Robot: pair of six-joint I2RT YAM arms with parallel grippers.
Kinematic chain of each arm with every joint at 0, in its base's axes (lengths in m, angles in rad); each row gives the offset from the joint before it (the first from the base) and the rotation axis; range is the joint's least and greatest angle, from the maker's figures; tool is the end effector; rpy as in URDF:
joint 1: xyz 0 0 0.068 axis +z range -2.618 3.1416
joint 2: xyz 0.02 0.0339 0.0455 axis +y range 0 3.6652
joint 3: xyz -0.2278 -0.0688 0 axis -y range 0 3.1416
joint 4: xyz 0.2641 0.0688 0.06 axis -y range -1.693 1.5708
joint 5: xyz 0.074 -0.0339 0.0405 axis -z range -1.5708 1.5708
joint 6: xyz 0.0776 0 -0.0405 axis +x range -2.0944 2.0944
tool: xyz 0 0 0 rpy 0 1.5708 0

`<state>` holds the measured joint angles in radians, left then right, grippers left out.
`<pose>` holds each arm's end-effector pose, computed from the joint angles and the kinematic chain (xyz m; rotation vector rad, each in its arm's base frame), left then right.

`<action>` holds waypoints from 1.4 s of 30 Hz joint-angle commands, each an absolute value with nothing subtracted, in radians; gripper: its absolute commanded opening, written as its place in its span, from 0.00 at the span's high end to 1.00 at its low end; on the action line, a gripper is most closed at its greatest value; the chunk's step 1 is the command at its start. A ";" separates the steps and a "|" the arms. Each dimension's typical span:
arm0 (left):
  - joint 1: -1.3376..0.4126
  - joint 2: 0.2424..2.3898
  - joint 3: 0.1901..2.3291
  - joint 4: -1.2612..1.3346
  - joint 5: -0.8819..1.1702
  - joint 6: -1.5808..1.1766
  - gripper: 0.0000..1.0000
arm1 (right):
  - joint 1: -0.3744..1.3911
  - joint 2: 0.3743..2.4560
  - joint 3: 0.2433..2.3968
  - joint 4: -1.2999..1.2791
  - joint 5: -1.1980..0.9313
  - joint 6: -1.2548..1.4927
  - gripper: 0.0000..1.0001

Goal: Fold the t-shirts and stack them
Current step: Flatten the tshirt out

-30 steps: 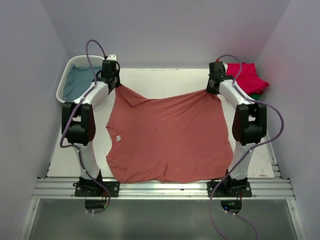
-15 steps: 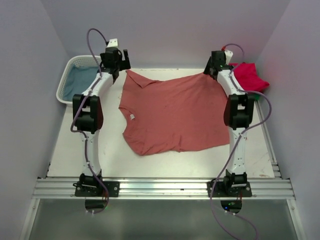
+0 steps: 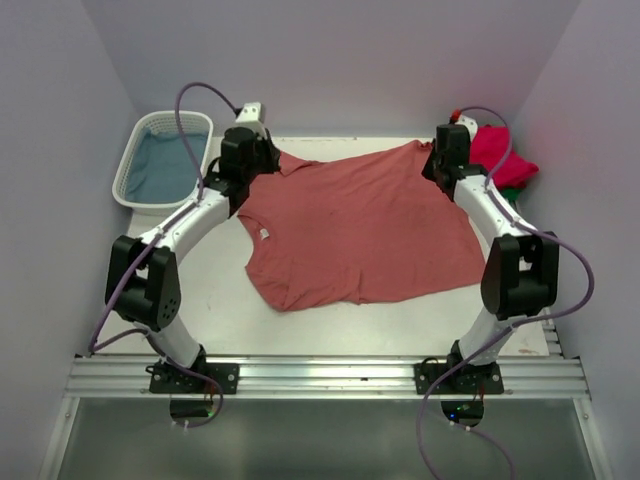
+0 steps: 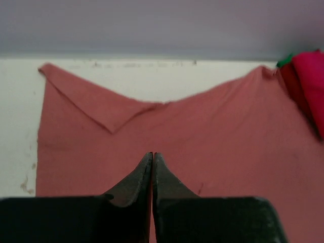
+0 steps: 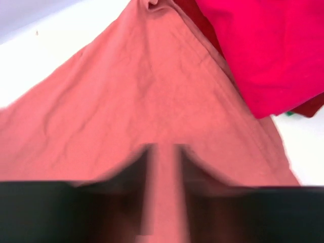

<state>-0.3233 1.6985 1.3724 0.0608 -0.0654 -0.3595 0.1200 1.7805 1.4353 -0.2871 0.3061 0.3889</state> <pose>0.4421 -0.1428 0.2720 -0.0800 1.8542 -0.4177 0.4551 0.0313 0.2159 0.4576 2.1210 -0.0469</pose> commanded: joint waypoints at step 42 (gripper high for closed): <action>-0.141 1.920 1.259 -0.161 -0.313 -0.531 1.00 | 0.147 1.328 0.994 -0.425 0.140 0.422 1.00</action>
